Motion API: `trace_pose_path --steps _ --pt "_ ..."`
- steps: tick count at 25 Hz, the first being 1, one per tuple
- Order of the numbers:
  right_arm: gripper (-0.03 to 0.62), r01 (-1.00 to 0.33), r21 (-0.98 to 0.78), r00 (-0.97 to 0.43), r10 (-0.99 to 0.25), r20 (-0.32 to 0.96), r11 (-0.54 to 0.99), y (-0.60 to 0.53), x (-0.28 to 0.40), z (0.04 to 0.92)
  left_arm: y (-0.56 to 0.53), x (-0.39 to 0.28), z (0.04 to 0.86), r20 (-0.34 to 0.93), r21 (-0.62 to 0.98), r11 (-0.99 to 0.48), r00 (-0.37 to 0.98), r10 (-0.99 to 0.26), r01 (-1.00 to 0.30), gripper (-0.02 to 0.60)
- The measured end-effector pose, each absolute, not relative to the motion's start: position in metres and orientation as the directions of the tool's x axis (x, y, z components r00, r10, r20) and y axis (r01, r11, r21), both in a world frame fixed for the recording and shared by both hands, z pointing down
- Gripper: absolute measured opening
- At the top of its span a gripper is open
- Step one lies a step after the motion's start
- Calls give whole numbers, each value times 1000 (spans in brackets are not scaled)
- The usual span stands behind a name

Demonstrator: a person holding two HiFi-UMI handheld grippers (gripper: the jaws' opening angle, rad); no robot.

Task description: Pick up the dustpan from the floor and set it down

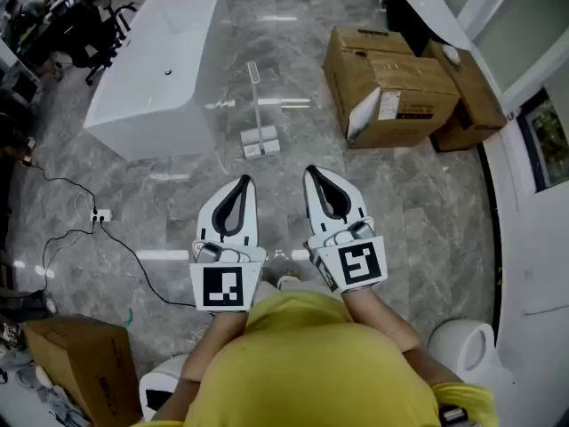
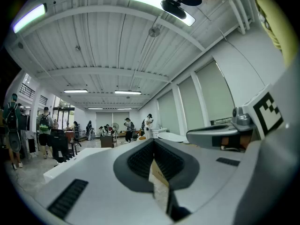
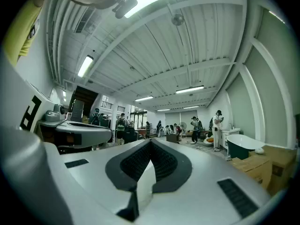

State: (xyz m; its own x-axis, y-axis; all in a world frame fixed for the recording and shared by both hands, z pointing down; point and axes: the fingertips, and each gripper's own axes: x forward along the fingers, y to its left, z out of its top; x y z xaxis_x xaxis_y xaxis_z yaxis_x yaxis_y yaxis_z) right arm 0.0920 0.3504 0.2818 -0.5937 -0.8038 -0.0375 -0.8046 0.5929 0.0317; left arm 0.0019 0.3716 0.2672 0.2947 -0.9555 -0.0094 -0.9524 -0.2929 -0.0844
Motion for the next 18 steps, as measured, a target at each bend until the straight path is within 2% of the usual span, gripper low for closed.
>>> trace_pose_path --steps 8,18 --pt "11 -798 2 -602 -798 -42 602 326 101 286 350 6 270 -8 -75 -291 293 -956 -954 3" --pt "11 -809 7 -587 -809 -27 587 267 93 306 287 -20 291 4 -66 -279 279 -960 -958 3"
